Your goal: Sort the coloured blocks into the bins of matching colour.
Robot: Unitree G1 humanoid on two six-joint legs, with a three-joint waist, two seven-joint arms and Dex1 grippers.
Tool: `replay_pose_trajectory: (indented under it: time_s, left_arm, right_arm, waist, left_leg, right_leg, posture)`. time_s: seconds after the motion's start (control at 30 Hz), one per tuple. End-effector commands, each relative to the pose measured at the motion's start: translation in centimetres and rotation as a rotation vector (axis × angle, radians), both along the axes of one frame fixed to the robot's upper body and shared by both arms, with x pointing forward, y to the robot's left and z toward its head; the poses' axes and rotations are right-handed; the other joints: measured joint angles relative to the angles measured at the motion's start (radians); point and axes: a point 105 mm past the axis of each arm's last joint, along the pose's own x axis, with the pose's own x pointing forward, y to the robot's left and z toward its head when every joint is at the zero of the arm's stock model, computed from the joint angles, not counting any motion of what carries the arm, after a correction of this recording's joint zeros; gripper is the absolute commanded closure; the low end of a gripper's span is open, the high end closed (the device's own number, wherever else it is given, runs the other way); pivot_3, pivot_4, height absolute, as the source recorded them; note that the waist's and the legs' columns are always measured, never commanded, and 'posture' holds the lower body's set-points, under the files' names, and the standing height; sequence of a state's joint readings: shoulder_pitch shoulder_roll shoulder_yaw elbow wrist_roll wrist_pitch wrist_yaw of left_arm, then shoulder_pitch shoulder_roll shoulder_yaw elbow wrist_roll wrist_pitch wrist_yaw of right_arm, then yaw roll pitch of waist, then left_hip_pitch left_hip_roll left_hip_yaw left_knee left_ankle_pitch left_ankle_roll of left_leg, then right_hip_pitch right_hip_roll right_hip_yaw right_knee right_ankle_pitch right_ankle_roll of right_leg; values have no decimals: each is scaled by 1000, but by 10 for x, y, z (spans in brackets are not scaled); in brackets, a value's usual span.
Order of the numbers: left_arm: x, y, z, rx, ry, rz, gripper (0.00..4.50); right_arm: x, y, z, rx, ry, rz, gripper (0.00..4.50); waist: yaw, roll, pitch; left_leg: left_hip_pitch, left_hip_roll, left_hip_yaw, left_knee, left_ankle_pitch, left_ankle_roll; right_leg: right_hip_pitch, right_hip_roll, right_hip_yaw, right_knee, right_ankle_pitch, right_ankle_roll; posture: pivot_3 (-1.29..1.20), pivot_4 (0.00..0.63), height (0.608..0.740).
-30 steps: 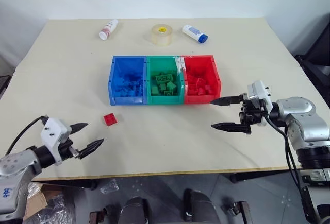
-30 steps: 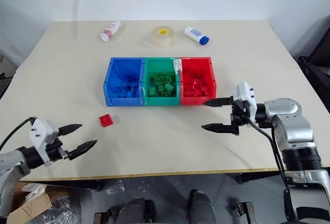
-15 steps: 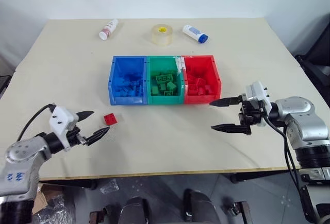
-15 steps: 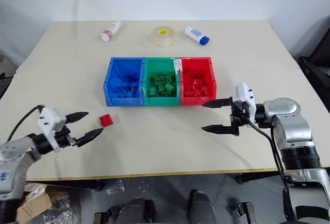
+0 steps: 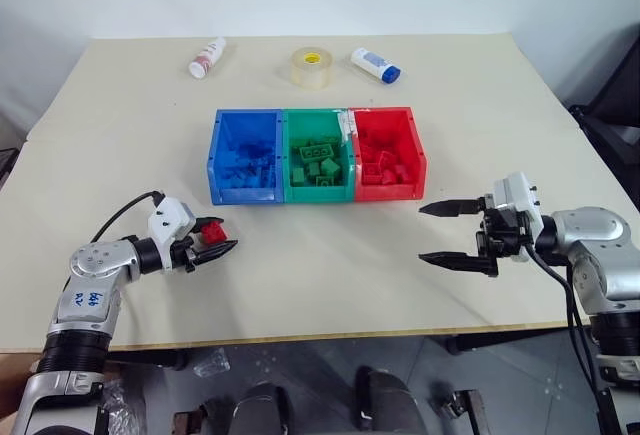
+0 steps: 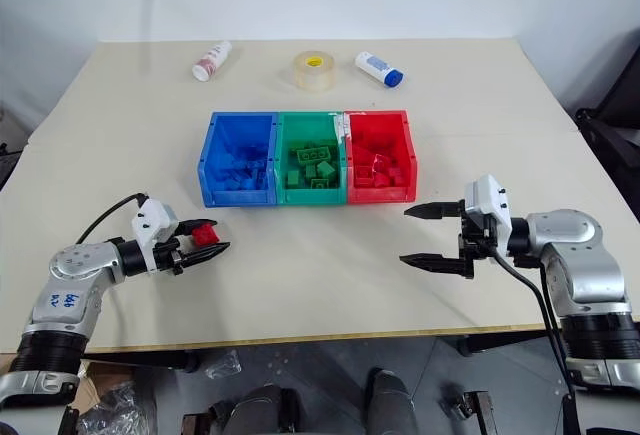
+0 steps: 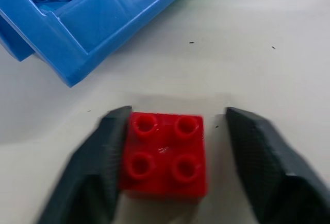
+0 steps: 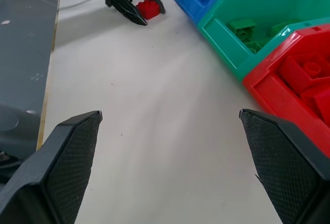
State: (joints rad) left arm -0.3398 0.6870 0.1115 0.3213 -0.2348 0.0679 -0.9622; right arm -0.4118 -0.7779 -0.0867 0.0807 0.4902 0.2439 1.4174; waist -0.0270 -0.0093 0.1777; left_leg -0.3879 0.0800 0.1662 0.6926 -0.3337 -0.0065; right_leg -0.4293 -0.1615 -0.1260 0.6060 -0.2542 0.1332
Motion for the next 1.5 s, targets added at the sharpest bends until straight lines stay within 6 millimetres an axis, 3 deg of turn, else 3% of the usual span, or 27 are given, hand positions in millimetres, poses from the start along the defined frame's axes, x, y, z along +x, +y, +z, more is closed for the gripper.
replay_pose_trajectory:
  time_s: [0.03, 0.27, 0.5, 0.6, 0.77, 1.1, 1.37, 1.5]
  left_arm:
    - [0, 7, 3, 26, -4, 11, 2876]
    - [0, -14, 25, -10, -62, -64, 2992]
    - [15, -56, 80, -54, -216, -181, 2992]
    - [25, -79, 113, -93, -289, -258, 2992]
    - [40, -117, 137, -124, -336, -372, 2992]
    - [69, -211, 143, -213, -338, -526, 2992]
    - [82, -255, 156, -301, -335, -438, 2992]
    - [80, -270, 157, -310, -319, -432, 1690]
  right_arm:
    - [-3, -3, 12, 7, -48, -9, 0]
    - [-4, -7, 11, 27, -50, -27, 0]
    - [-12, -7, 19, 94, -72, 5, 0]
    - [-15, -5, 22, 109, -90, 15, 0]
    - [-21, -2, 27, 146, -130, 19, 0]
    - [-24, -8, 21, 170, -154, -164, 0]
    - [-24, -14, 22, 183, -182, -313, 0]
    - [-27, -12, 25, 193, -192, -318, 0]
  waist:
    - [0, 0, 0]
    - [0, 0, 0]
    - [22, 0, 0]
    - [25, 0, 0]
    - [28, 0, 0]
    - [34, -2, 1]
    - [29, -3, 2]
    - [29, -3, 2]
  left_leg:
    - [0, 0, 0, 0, 0, 0]
    - [0, 0, 0, 0, 0, 0]
    - [-1, 0, -1, 3, 0, 0]
    - [-1, 0, -1, 4, 0, 0]
    - [-2, 0, -1, 4, 0, 0]
    - [-4, -1, -2, 4, 0, 1]
    - [-5, -1, -3, 5, 0, 2]
    - [-5, -1, -3, 4, -1, 2]
  right_leg:
    - [0, 0, 0, 0, 0, 0]
    - [0, 0, 0, 0, 0, 0]
    - [0, 0, 0, 1, 0, 0]
    - [1, 0, 0, 1, 0, 0]
    - [1, 0, 0, 0, 0, 1]
    - [2, 1, -1, -5, 1, 3]
    - [2, 1, -2, -7, 2, 3]
    - [2, 1, -2, -8, 2, 3]
  posture:
    - [0, 150, 740]
    - [0, 150, 740]
    - [0, 150, 740]
    - [0, 150, 740]
    - [0, 150, 740]
    - [0, 150, 740]
    - [0, 150, 740]
    - [0, 150, 740]
